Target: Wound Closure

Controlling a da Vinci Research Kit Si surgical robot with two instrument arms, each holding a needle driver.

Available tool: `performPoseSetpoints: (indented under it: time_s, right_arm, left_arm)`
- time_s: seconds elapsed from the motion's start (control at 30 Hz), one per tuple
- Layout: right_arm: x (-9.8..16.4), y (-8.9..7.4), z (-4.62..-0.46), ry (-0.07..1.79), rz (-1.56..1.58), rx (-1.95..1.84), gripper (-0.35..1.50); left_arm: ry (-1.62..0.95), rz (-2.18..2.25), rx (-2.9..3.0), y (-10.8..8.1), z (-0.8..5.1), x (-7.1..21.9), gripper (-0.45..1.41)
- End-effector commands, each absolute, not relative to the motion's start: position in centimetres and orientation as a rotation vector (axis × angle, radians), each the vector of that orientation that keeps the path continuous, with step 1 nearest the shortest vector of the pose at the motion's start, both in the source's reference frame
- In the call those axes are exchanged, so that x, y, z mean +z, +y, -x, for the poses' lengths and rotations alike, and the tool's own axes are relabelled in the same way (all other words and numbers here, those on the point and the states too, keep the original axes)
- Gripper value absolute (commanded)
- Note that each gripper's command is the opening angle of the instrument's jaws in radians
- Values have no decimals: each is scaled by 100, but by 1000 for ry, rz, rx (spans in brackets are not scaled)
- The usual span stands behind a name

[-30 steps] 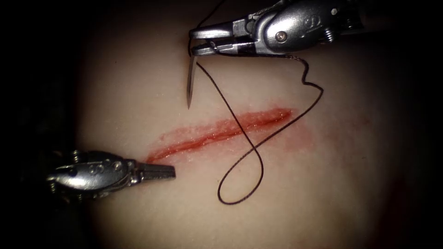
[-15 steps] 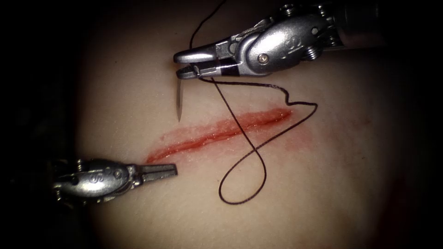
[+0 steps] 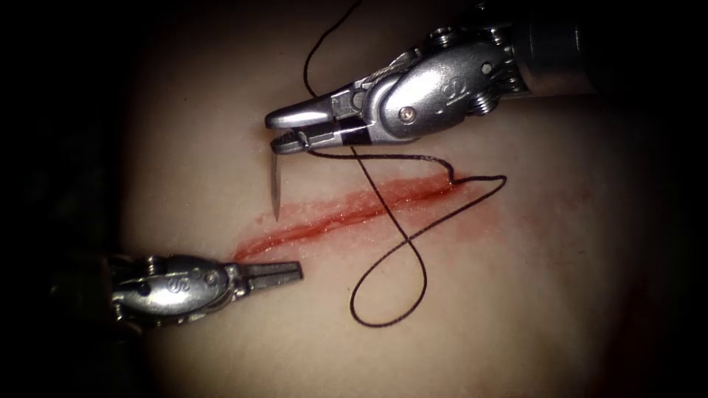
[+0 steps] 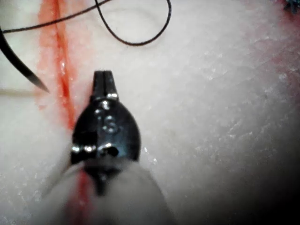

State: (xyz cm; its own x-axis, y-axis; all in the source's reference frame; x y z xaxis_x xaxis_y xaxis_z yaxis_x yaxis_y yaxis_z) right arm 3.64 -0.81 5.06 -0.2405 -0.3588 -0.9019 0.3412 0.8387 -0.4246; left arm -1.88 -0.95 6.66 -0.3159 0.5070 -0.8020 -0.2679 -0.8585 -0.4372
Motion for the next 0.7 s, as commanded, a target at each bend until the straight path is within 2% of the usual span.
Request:
performPoseSetpoints:
  time_s: [0.03, 0.7]
  right_arm:
    - [506, -79, -372, 1693, 16, -653, -35]
    - [500, -77, -370, 1633, 32, -678, -35]
  left_arm:
    - [-310, 1458, 2199, -99, 194, 673, -45]
    - [-336, 1441, 2250, -112, 196, 693, -45]
